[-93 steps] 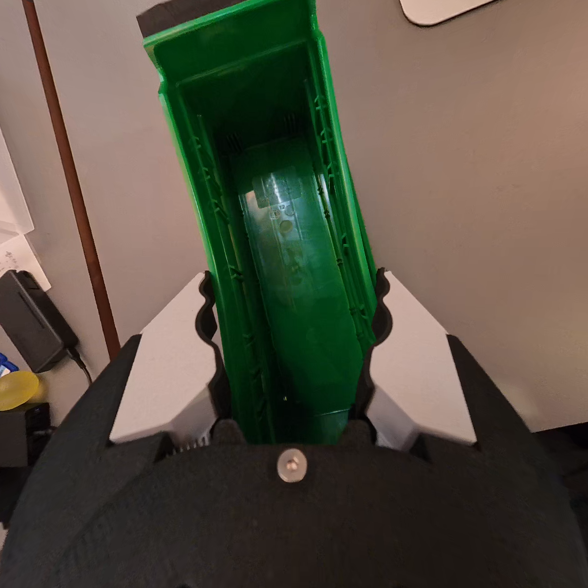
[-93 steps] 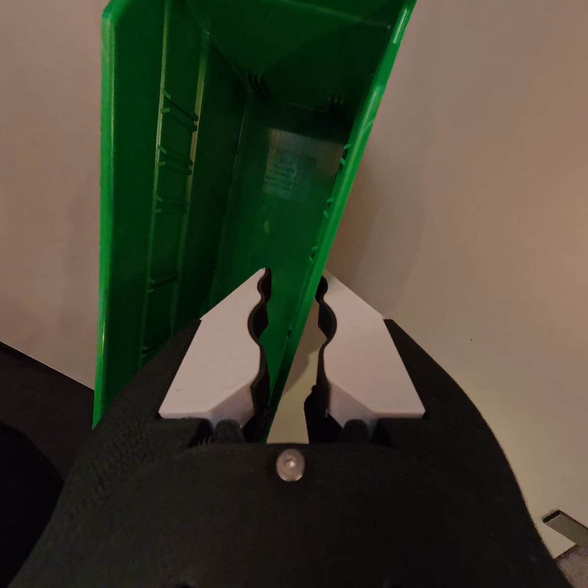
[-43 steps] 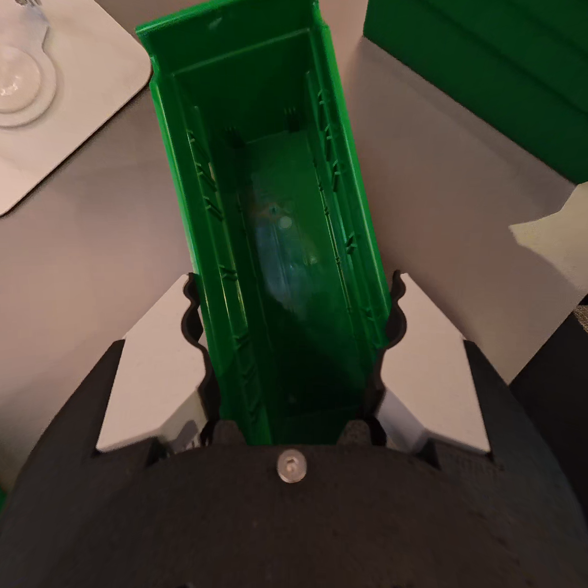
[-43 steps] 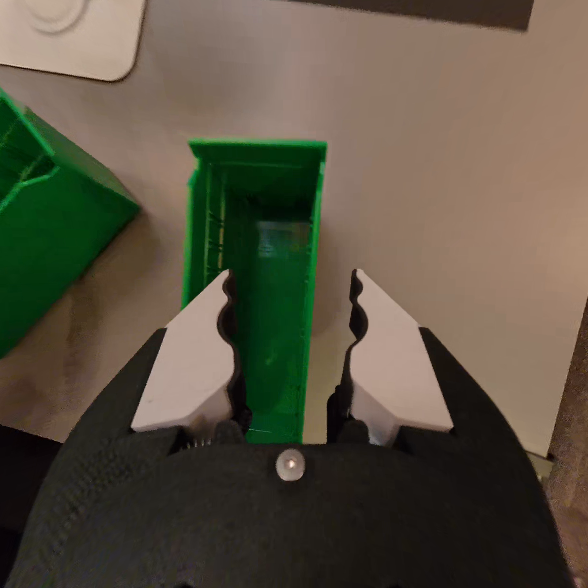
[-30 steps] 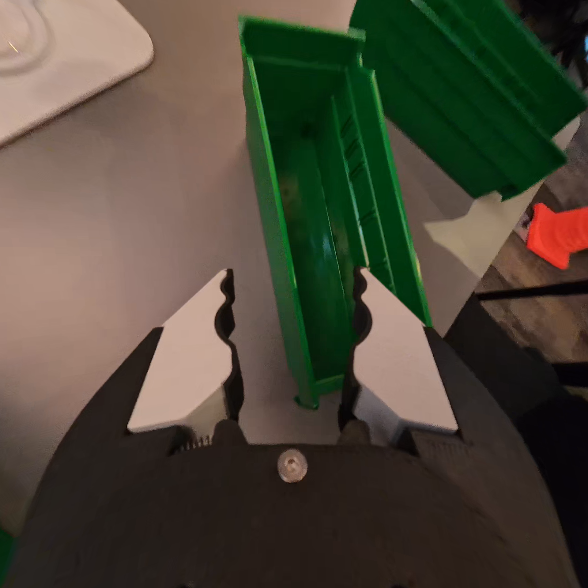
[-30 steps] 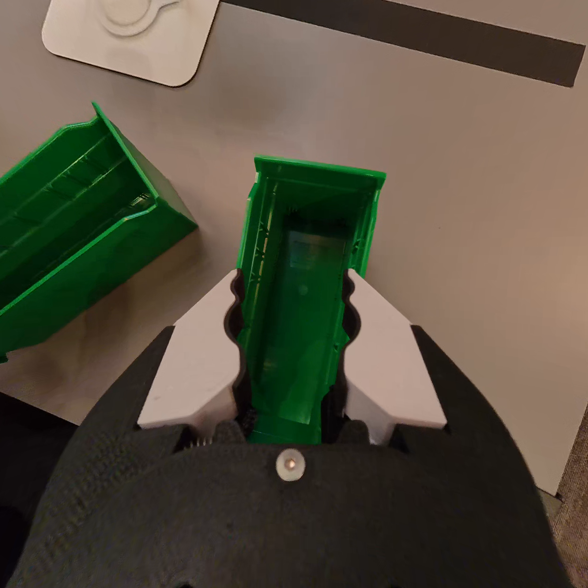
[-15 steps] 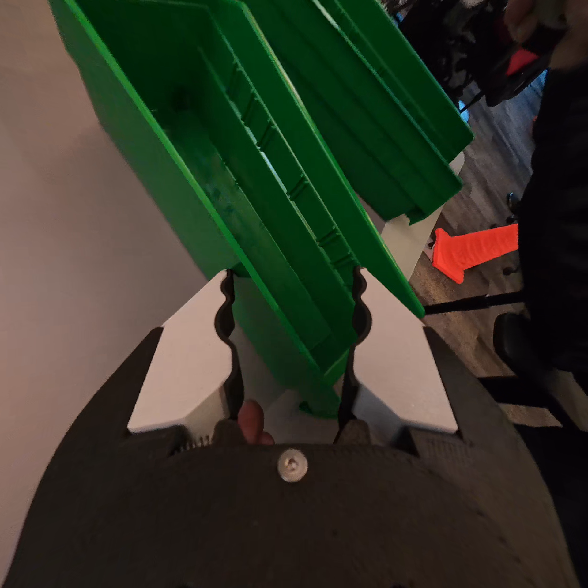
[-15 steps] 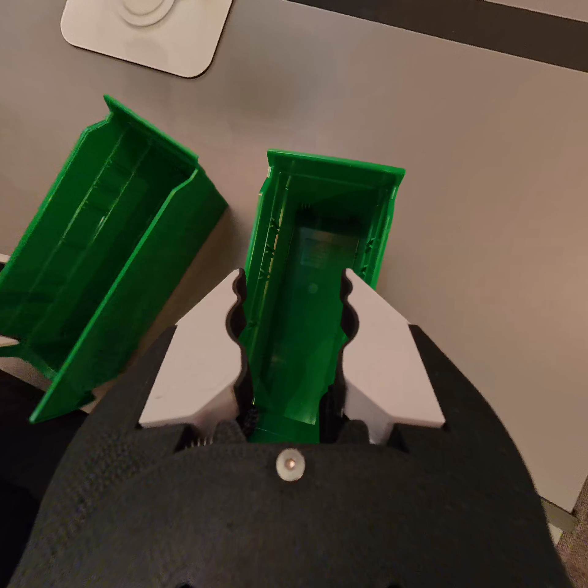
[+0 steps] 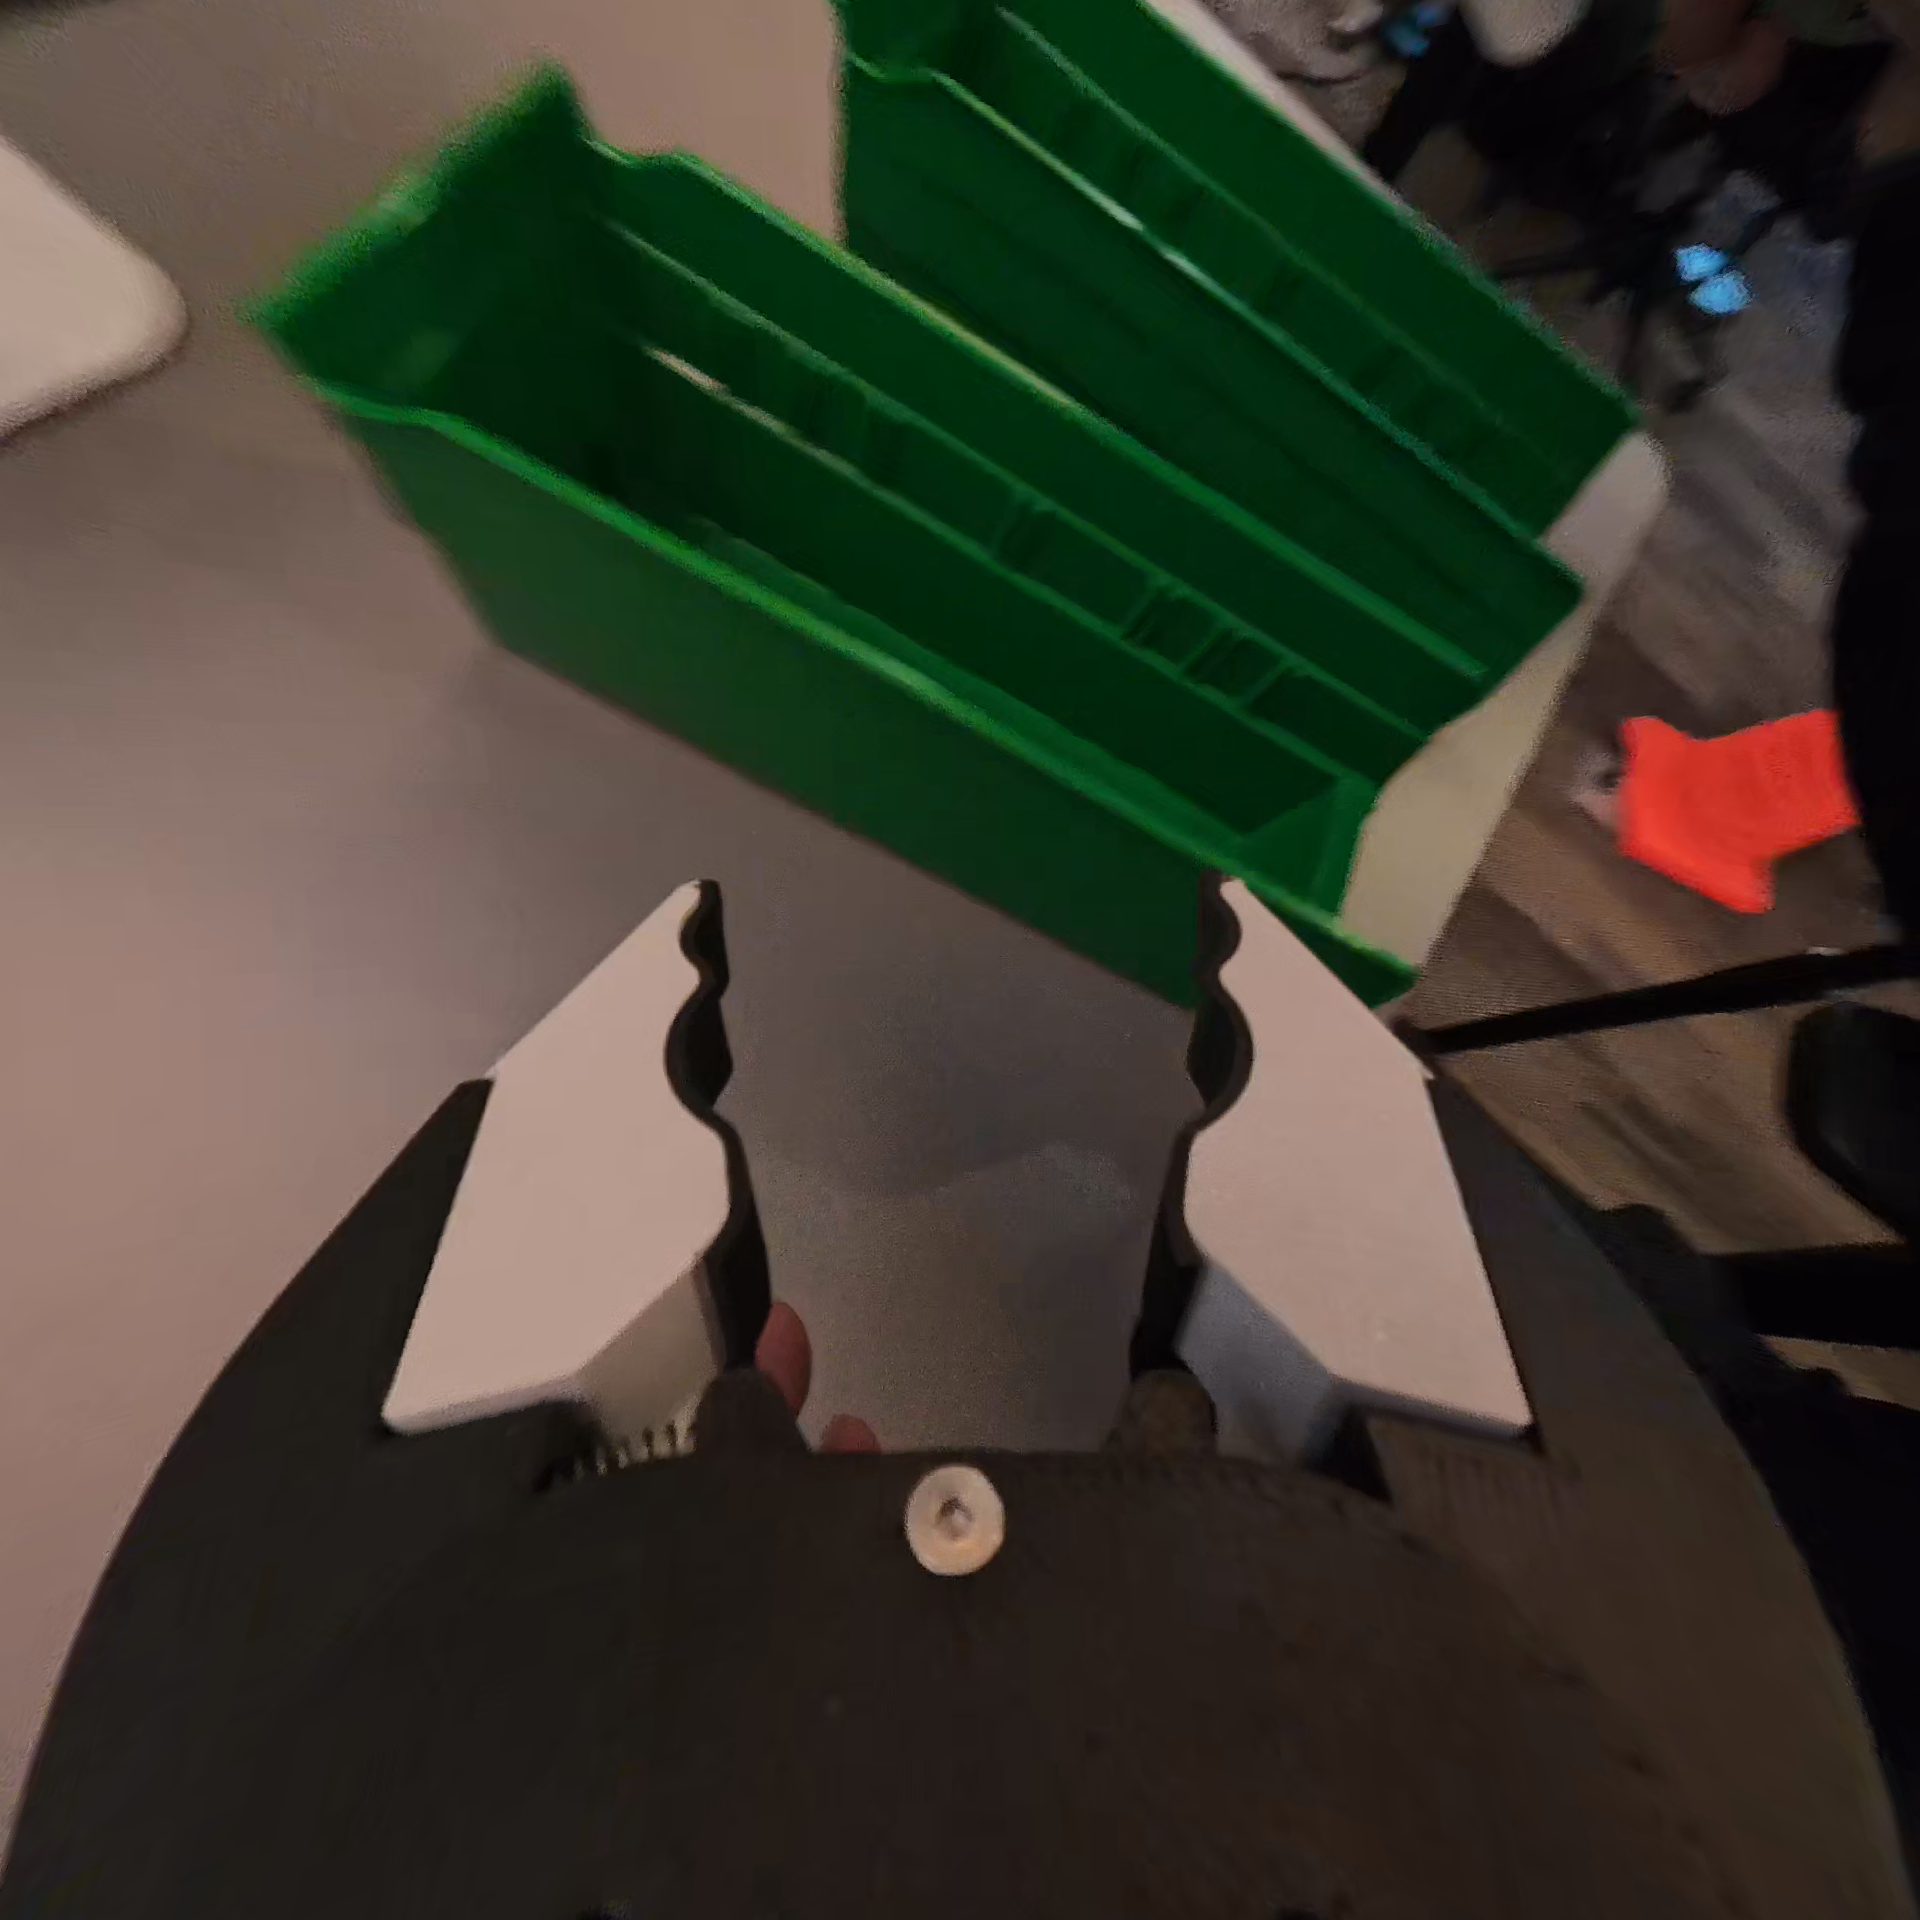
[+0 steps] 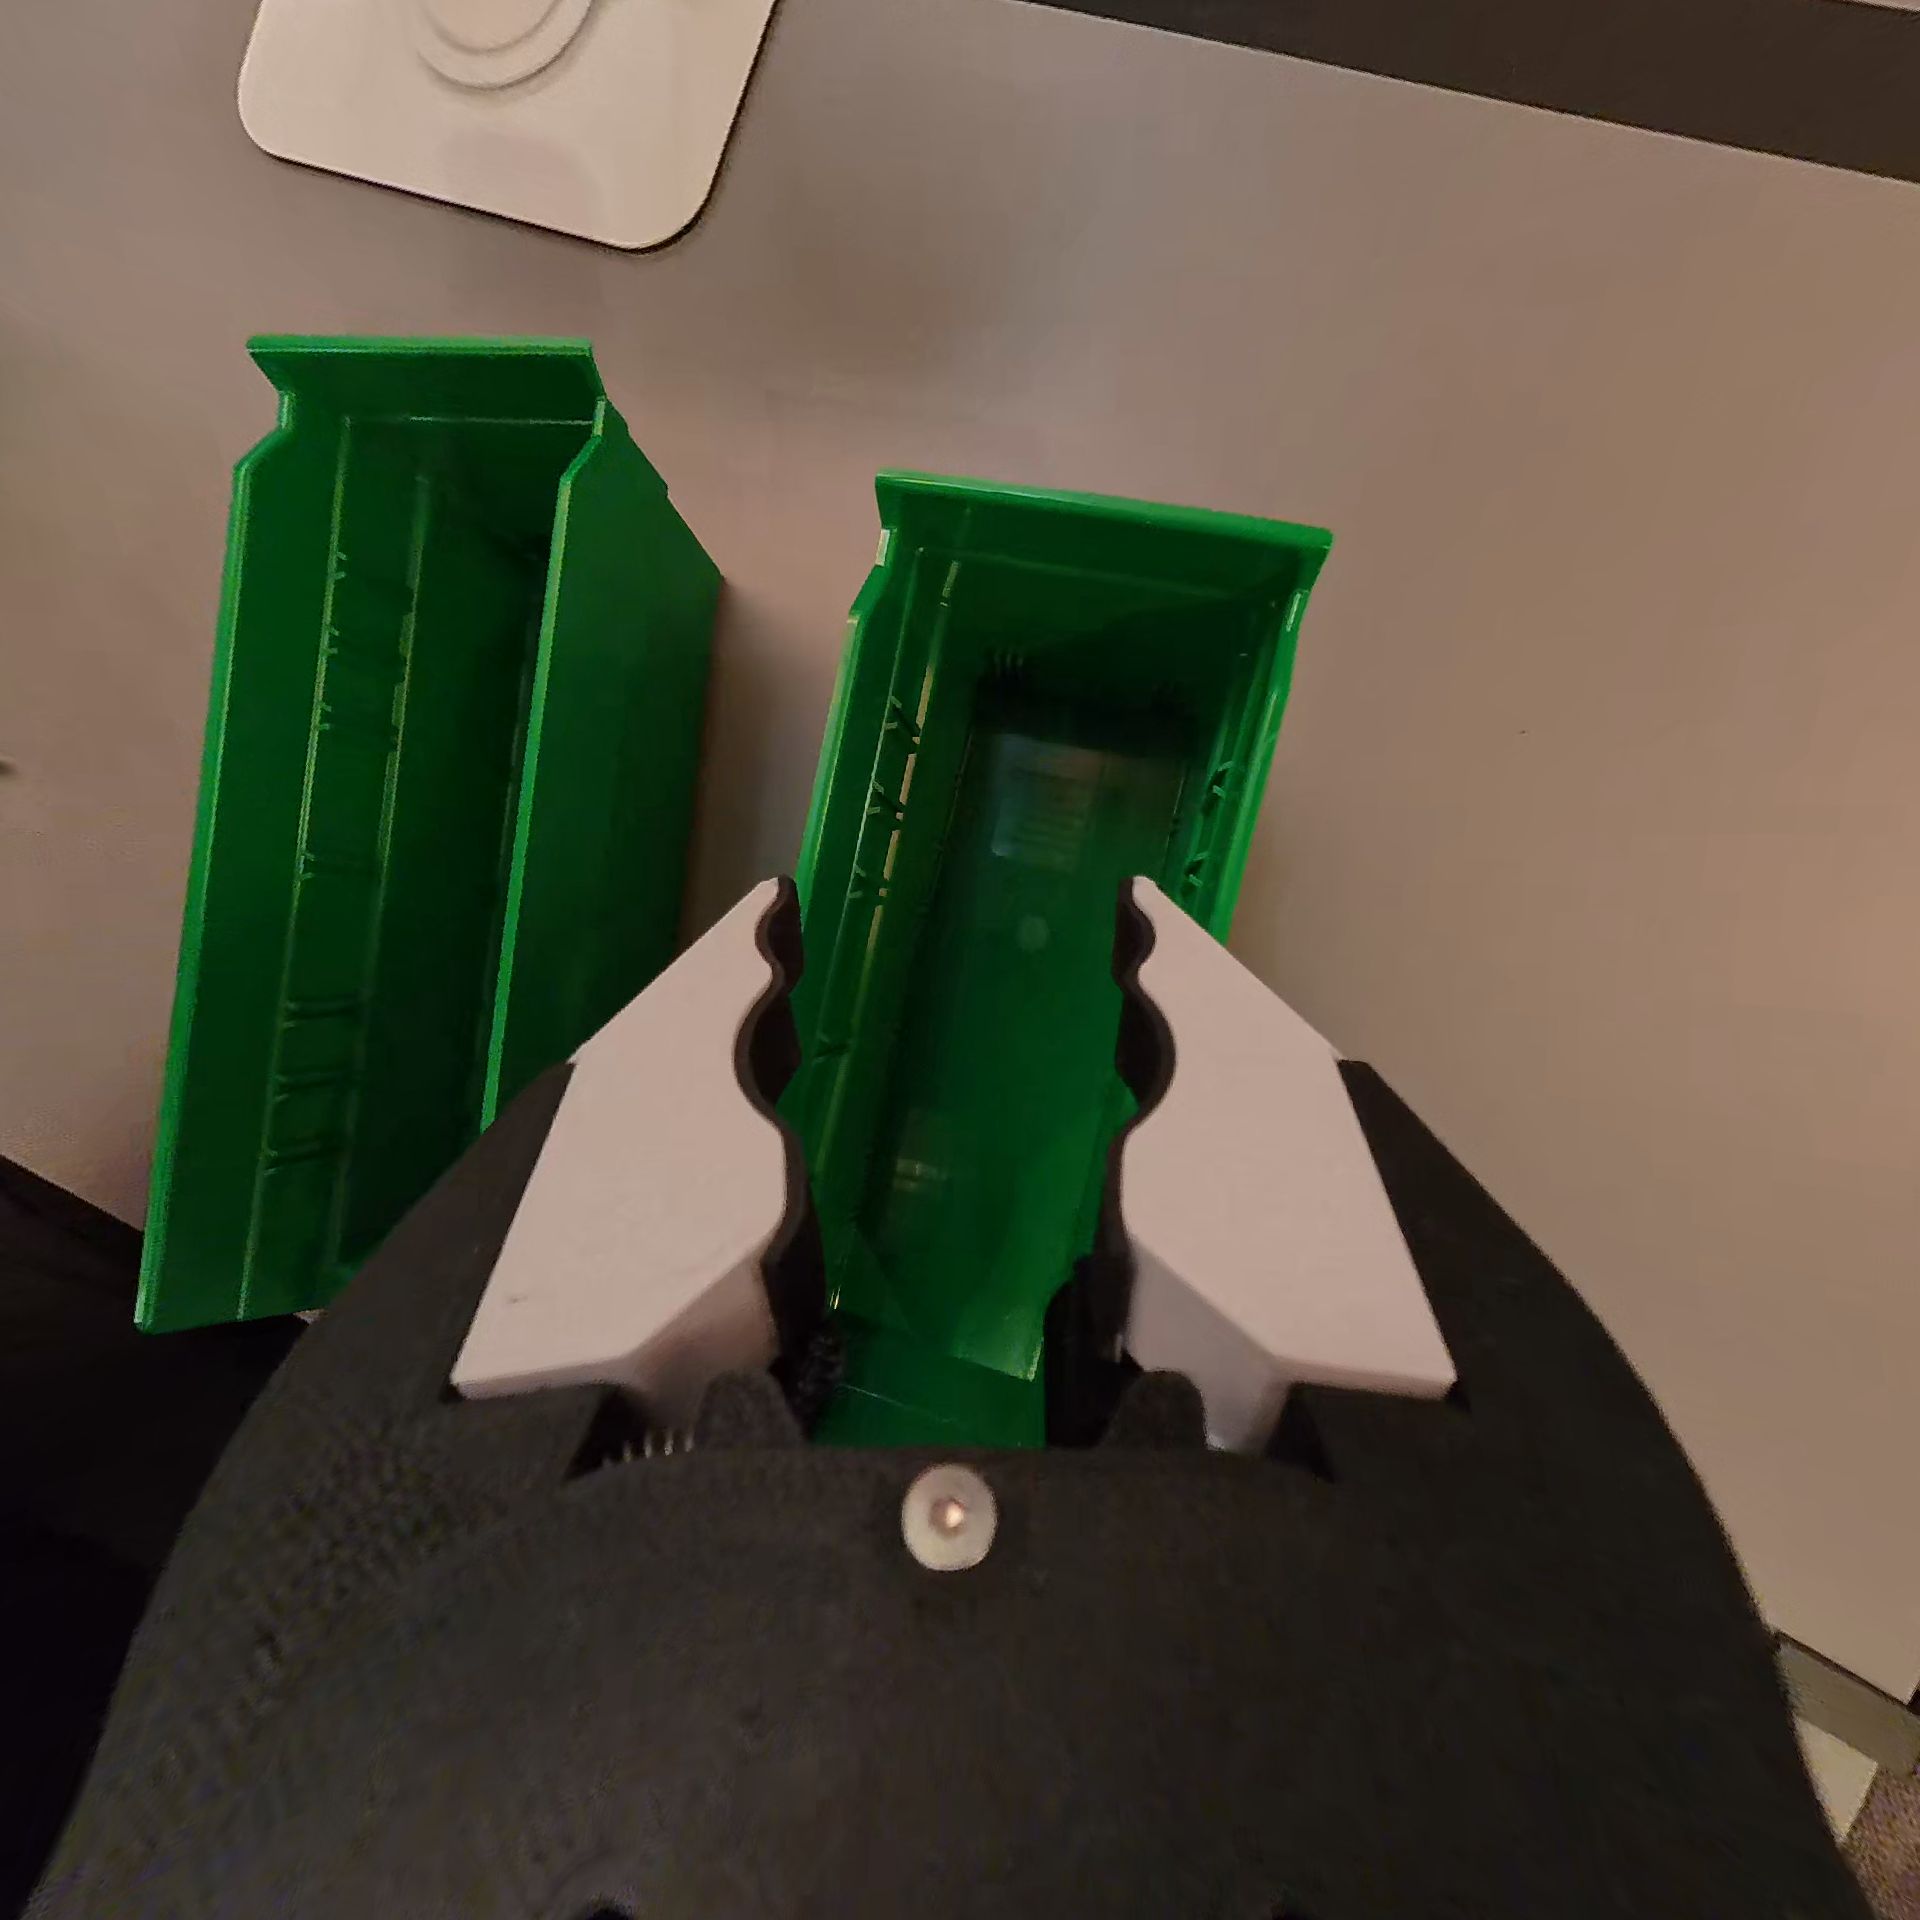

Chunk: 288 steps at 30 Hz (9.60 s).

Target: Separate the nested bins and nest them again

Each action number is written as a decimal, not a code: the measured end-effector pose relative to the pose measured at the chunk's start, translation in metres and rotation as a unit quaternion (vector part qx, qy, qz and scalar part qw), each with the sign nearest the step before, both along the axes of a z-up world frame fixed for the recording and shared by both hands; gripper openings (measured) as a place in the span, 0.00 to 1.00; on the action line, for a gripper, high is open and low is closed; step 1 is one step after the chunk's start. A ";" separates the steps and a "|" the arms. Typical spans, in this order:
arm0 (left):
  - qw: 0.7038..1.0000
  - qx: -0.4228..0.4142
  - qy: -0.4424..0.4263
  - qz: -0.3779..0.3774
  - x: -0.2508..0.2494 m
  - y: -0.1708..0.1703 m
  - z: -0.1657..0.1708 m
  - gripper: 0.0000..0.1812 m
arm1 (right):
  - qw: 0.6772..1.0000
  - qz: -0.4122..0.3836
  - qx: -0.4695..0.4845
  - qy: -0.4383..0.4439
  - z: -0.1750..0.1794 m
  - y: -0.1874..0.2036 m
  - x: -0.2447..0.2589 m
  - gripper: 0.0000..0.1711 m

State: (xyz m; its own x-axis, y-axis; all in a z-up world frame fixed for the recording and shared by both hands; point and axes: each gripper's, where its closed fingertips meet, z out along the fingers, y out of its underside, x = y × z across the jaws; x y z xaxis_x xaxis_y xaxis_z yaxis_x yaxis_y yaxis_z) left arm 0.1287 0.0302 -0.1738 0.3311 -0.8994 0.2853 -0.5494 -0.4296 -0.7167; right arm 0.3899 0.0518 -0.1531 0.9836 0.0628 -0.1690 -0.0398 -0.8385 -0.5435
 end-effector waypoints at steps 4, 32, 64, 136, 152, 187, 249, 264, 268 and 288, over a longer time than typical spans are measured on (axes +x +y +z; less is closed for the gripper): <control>0.984 0.125 0.075 0.102 -0.095 0.061 0.038 0.53 | 1.000 0.002 -0.002 0.005 -0.001 0.000 -0.001 0.35; 0.913 0.071 0.240 0.322 -0.355 0.158 0.001 0.55 | 0.999 0.036 -0.039 -0.003 -0.018 0.003 -0.025 0.33; 0.968 0.108 0.161 0.157 -0.157 0.100 0.029 0.56 | 0.999 0.039 0.011 0.002 0.010 0.010 -0.036 0.36; 0.991 0.055 -0.033 0.115 -0.170 0.079 0.059 0.56 | 0.994 0.082 -0.066 0.011 0.064 -0.003 -0.126 0.65; 0.993 0.019 -0.023 0.118 -0.172 0.082 0.035 0.55 | 0.986 -0.015 -0.162 -0.044 -0.005 -0.044 -0.016 0.66; 0.985 -0.154 -0.062 -0.053 -0.071 -0.027 -0.020 0.52 | 0.973 0.208 -0.100 0.022 -0.048 0.011 -0.282 0.91; 0.942 0.027 0.041 0.332 -0.382 0.165 0.004 0.54 | 0.996 -0.039 -0.073 -0.025 0.059 -0.048 -0.014 0.62; 0.958 -0.048 0.029 0.280 -0.338 0.152 -0.042 0.50 | 0.989 -0.031 -0.141 -0.042 -0.021 -0.053 -0.009 0.87; 0.964 -0.047 0.031 0.261 -0.324 0.146 -0.042 0.51 | 0.991 -0.038 -0.121 -0.050 -0.005 -0.053 -0.005 0.91; 0.982 -0.118 -0.067 0.134 -0.119 0.054 -0.029 0.54 | 0.972 0.217 -0.043 0.085 0.000 0.035 -0.300 0.91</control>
State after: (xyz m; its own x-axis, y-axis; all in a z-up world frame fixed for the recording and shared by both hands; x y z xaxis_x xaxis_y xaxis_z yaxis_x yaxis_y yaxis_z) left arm 0.0100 0.0840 -0.2024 0.4928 -0.6881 0.5326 -0.3010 -0.7091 -0.6376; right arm 0.0902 0.0868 -0.1532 0.8254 0.4433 -0.3497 0.2438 -0.8384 -0.4874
